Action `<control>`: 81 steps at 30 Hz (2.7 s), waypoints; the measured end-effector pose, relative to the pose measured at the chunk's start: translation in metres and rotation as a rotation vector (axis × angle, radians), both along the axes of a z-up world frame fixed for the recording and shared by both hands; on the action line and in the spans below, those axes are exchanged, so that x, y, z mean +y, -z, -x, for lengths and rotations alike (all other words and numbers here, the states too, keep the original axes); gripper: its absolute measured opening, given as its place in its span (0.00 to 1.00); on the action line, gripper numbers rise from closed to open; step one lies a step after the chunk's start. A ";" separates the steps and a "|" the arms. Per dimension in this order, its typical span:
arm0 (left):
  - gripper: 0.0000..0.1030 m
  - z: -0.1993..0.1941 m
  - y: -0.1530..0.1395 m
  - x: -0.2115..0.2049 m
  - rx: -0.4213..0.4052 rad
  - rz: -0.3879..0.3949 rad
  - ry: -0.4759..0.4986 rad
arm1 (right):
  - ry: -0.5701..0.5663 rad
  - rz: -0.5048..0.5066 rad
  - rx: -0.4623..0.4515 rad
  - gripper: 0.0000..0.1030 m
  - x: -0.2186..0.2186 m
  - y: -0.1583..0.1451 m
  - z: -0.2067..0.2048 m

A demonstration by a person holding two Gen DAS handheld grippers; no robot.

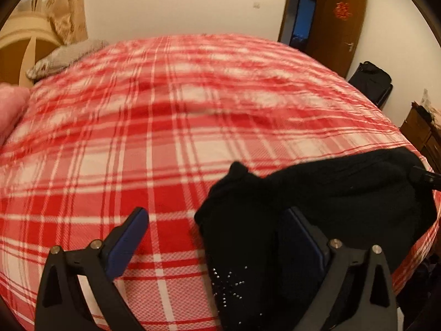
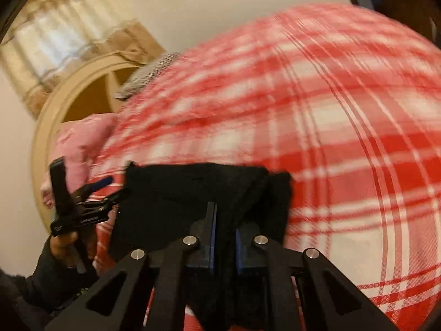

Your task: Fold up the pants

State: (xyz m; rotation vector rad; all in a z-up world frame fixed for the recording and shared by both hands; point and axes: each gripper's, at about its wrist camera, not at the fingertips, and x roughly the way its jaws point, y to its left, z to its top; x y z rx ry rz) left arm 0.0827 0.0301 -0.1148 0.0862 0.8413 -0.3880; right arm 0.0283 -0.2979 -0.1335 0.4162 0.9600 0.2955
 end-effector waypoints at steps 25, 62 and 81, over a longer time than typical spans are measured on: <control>0.99 -0.024 0.029 -0.017 0.003 -0.128 -0.023 | -0.110 -0.002 0.002 0.22 0.012 0.007 0.037; 1.00 0.010 0.030 -0.004 0.095 0.006 0.014 | 0.015 0.112 0.020 0.45 0.000 0.002 0.011; 0.13 0.016 0.031 0.002 0.112 0.186 0.099 | -0.212 -0.032 -0.050 0.25 0.049 -0.060 -0.024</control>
